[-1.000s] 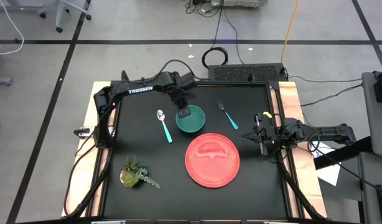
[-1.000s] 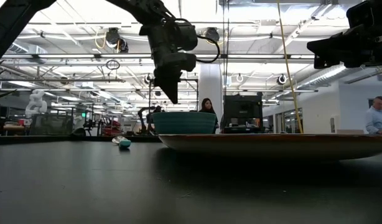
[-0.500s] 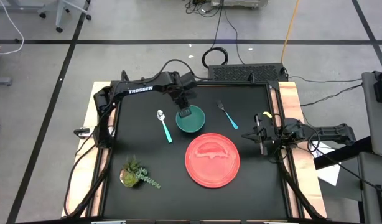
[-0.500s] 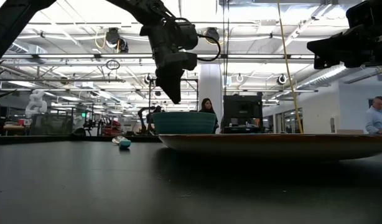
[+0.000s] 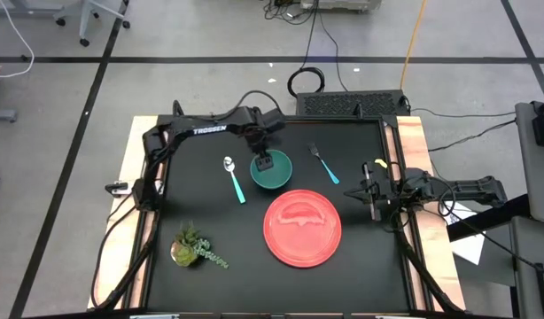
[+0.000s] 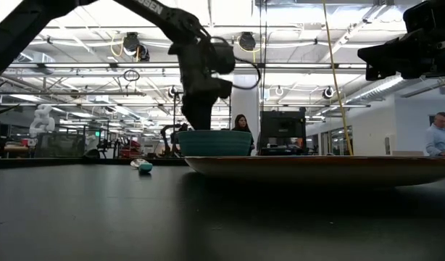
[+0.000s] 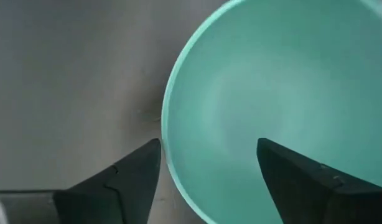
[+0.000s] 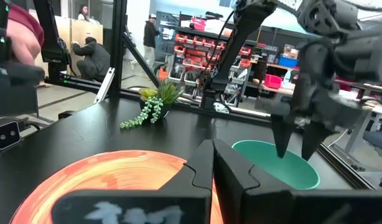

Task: Pick and place plate/cup/fork/spoon on tray
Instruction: Put the green bowl on top of the orange plate

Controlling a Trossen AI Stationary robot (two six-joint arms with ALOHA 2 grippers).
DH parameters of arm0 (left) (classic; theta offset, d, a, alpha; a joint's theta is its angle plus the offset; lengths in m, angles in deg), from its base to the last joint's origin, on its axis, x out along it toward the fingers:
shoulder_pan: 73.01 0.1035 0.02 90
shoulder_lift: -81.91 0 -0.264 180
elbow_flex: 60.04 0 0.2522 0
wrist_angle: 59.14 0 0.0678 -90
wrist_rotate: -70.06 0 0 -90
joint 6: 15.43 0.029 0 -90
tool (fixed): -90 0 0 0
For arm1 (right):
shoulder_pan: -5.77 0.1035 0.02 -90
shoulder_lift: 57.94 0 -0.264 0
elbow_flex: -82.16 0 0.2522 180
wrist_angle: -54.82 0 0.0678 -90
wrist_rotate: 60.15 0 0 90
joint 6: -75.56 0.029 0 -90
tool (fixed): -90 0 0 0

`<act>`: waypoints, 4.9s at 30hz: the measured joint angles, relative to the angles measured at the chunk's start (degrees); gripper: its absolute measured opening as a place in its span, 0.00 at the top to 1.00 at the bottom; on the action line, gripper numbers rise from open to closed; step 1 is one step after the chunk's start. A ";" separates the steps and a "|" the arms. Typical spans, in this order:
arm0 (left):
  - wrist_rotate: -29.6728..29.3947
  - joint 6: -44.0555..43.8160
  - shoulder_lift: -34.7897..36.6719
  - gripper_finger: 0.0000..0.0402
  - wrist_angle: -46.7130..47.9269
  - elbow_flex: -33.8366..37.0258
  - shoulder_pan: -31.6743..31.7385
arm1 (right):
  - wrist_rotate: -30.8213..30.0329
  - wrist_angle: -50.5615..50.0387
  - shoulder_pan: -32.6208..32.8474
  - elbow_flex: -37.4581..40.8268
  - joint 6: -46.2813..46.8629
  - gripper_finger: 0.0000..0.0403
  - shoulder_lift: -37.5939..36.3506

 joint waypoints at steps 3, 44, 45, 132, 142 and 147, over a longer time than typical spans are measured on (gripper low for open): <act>-3.19 1.34 -1.02 0.31 0.30 0.00 0.00 | 0.01 0.00 0.00 0.00 0.00 1.00 -0.01; -2.23 3.04 -3.13 0.41 -0.66 0.09 0.87 | 0.02 0.00 0.00 0.02 1.16 1.00 0.01; -2.24 3.05 -3.13 0.44 -0.66 0.09 0.87 | 0.01 0.00 0.00 0.00 1.16 1.00 -0.01; 2.80 4.76 7.95 0.99 15.71 -11.54 -6.14 | 0.02 0.87 0.00 0.01 1.31 1.00 0.62; 2.84 5.61 11.36 0.99 16.06 -11.54 -6.21 | 0.02 0.85 0.01 0.01 2.32 1.00 0.62; 0.97 4.83 15.51 0.99 15.98 -11.54 -6.22 | 0.02 0.85 0.02 0.02 2.60 1.00 0.64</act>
